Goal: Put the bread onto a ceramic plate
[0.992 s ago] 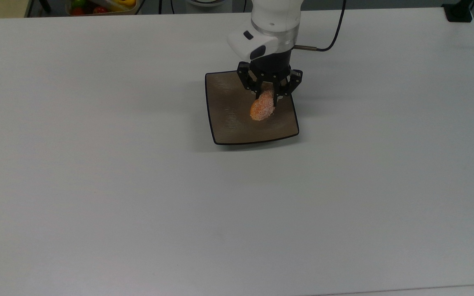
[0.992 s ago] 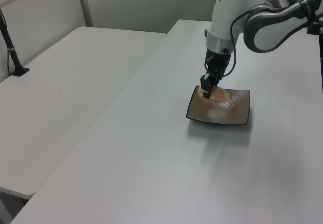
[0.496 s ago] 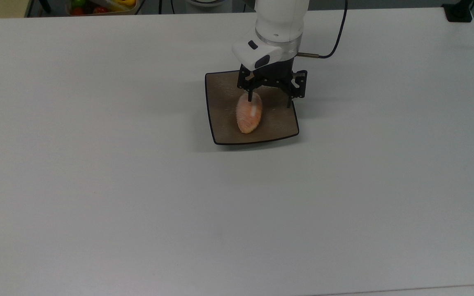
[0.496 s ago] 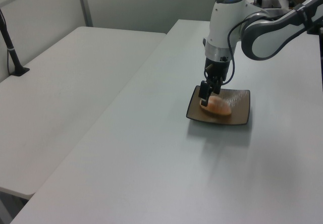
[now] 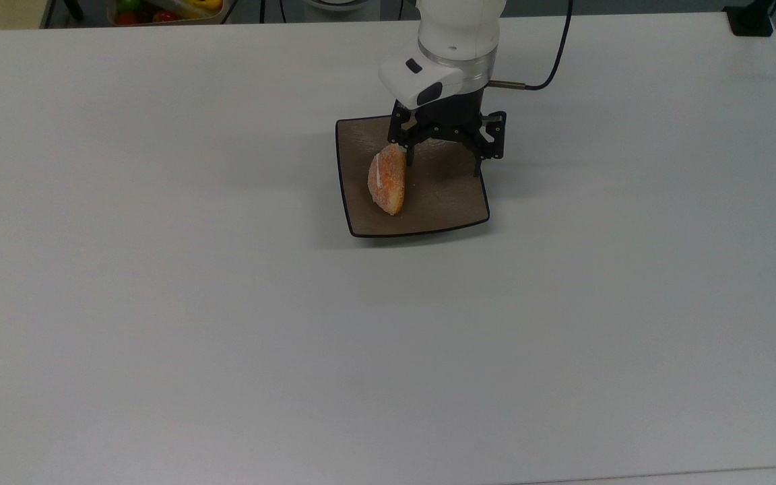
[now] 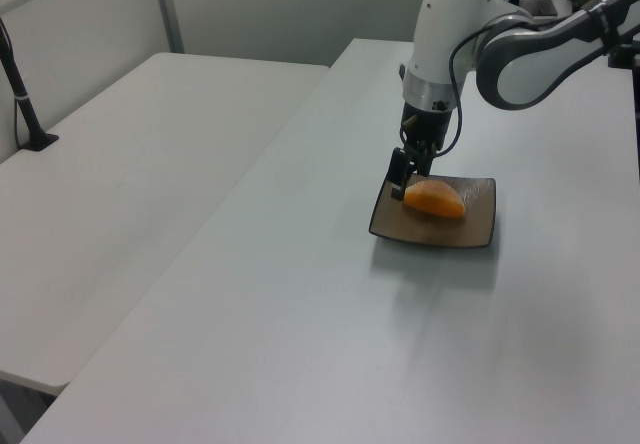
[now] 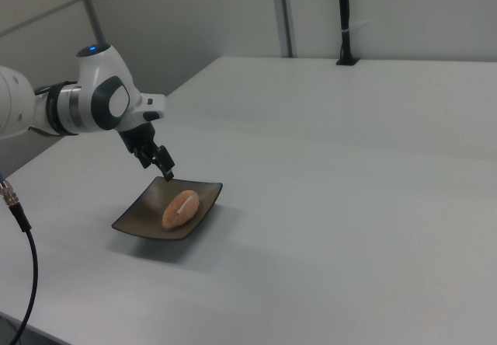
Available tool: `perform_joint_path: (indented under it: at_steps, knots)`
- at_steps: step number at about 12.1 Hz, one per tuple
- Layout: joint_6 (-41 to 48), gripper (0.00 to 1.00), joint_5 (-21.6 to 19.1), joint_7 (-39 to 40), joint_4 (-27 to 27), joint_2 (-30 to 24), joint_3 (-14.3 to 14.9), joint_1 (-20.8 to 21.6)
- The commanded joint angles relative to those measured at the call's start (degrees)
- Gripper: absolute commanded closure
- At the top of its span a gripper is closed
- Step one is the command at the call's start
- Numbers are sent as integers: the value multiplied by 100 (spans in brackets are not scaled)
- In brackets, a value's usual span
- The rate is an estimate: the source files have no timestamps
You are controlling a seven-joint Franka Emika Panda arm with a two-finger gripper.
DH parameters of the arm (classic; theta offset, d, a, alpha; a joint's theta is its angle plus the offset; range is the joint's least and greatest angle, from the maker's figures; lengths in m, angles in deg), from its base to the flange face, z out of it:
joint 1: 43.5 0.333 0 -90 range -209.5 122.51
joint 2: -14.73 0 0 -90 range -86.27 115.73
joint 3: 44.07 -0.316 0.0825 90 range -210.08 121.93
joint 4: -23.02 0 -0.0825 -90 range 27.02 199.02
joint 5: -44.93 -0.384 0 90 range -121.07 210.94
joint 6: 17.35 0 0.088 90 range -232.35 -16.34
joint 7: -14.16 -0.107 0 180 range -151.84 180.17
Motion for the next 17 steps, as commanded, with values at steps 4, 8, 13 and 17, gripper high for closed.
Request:
perform_joint_path:
  at_steps: [4, 8, 13, 17]
  knots:
    - [2089, 0, -150, 1736, -445, -690, 2, -314]
    - [3278, 0, -132, 2608, -858, -1034, 264, -499]
    - [3254, 0, -834, 2627, -1061, -1069, 1065, -507]
    - [3227, 0, -783, 2697, -1035, -1060, 1083, -507]
